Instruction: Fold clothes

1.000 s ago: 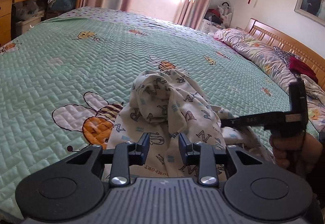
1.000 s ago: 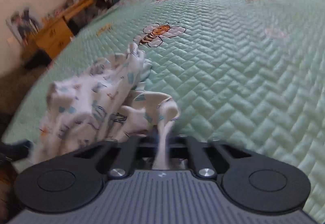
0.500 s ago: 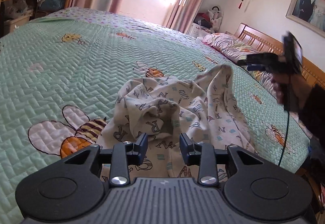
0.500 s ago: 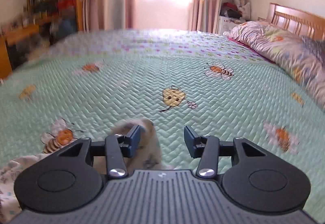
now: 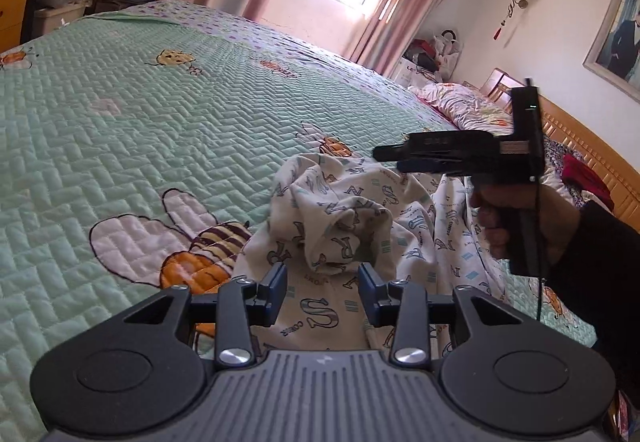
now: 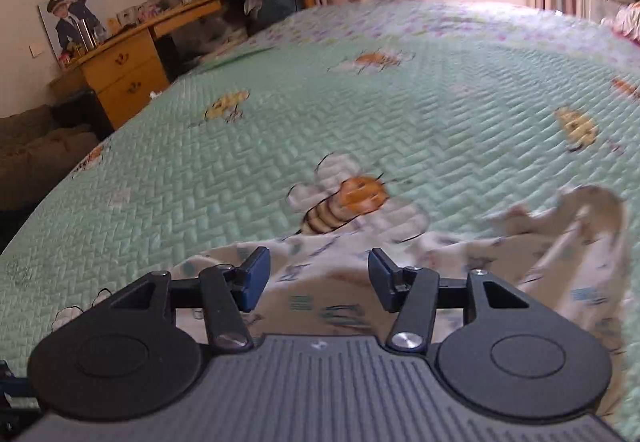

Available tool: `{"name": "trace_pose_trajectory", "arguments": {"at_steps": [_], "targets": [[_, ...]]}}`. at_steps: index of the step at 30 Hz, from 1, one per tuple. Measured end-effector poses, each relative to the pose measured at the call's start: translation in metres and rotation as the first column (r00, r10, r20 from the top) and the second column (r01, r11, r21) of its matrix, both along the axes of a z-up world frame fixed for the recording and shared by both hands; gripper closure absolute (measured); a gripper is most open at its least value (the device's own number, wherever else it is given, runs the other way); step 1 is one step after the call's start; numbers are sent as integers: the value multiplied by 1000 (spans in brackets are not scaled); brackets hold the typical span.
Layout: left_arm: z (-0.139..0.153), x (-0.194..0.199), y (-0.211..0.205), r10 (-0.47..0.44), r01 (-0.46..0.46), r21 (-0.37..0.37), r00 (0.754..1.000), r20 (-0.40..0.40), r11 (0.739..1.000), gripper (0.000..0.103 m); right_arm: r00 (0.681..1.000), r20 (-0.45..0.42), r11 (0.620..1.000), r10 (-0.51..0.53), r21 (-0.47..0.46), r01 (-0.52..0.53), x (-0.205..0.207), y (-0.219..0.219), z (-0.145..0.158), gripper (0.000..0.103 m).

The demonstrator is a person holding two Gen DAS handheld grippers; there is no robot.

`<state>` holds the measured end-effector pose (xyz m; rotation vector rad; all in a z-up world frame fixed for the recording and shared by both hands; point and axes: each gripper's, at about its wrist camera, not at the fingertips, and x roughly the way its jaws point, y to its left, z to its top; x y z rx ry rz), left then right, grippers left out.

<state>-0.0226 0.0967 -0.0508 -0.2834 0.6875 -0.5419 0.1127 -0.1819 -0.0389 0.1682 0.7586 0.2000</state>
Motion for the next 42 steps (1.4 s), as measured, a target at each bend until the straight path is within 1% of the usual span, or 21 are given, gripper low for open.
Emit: {"name": "trace_pose_trajectory", "arguments": {"at_steps": [2, 5, 6, 7, 9, 11, 14, 15, 16, 17, 18, 19, 20, 22, 24, 27, 30, 32, 35, 39, 42], "targets": [[-3, 1, 4, 1, -1, -12, 1000, -8, 1000, 62, 998, -52, 999, -25, -37, 23, 7, 18, -14, 35], [-8, 2, 11, 3, -3, -35, 1000, -21, 999, 62, 996, -60, 987, -65, -149, 56, 11, 41, -34, 38], [-11, 1, 14, 3, -5, -45, 1000, -26, 999, 62, 997, -36, 981, -65, -185, 57, 12, 46, -34, 63], [-13, 1, 17, 4, -5, -55, 1000, -31, 998, 62, 998, -15, 976, -58, -213, 53, 14, 50, -31, 96], [-17, 1, 22, 6, -8, -69, 999, -41, 998, 62, 998, 36, 978, -48, -202, 55, 25, 52, -15, 97], [-18, 0, 29, 17, -20, -75, 999, -43, 997, 62, 990, 129, 979, -56, -186, 80, 40, 54, 16, 97], [-20, -1, 38, 36, -40, -85, 998, -45, 996, 62, 945, 315, 993, -82, -60, 106, 50, 48, 71, 97], [-20, -1, 42, 46, -50, -91, 998, -46, 995, 62, 932, 354, 996, -83, -10, 93, 50, 44, 80, 96], [-20, 0, 45, 55, -60, -99, 997, -48, 993, 59, 916, 391, 996, -87, 40, 77, 51, 40, 89, 91], [-21, 0, 48, 64, -69, -106, 997, -50, 992, 59, 918, 389, 996, -78, 70, 54, 54, 37, 92, 82], [-21, 1, 49, 69, -75, -111, 996, -54, 991, 59, 943, 328, 998, -51, 63, 33, 58, 37, 84, 51], [-21, 1, 50, 73, -79, -116, 996, -57, 990, 59, 969, 245, 999, -23, 36, 15, 61, 37, 75, 38], [-20, 0, 51, 73, -79, -117, 996, -55, 990, 59, 979, 203, 1000, -19, 10, 18, 55, 37, 65, 39], [-17, -3, 51, 68, -72, -110, 997, -40, 991, 58, 961, 268, 997, -67, -4, 71, 22, 29, 51, 39], [-14, -4, 54, 69, -72, -97, 997, -29, 993, 55, 940, 311, 990, -143, 56, 132, -15, 3, 40, 37], [-12, 2, 56, 83, -86, -82, 996, -32, 993, 54, 921, 271, 957, -279, 155, 244, -48, -53, 24, 37], [-11, 12, 52, 93, -96, -76, 995, -43, 992, 54, 903, 202, 919, -380, 193, 343, -55, -110, 13, 37], [-10, 18, 45, 93, -96, -68, 995, -43, 993, 54, 902, 150, 903, -405, 218, 369, -48, -137, 7, 37], [-10, 24, 29, 78, -79, -38, 996, -33, 996, 54, 914, 119, 903, -389, 246, 352, -22, -156, -1, 37], [-4, 36, 6, 45, -45, 33, 999, 1, 998, 54, 956, 79, 937, -282, 235, 257, 36, -149, -13, 37], [7, 46, -12, 11, -17, 98, 997, 70, 995, 49, 980, 51, 961, -194, 208, 180, 79, -136, -26, 37]]}}
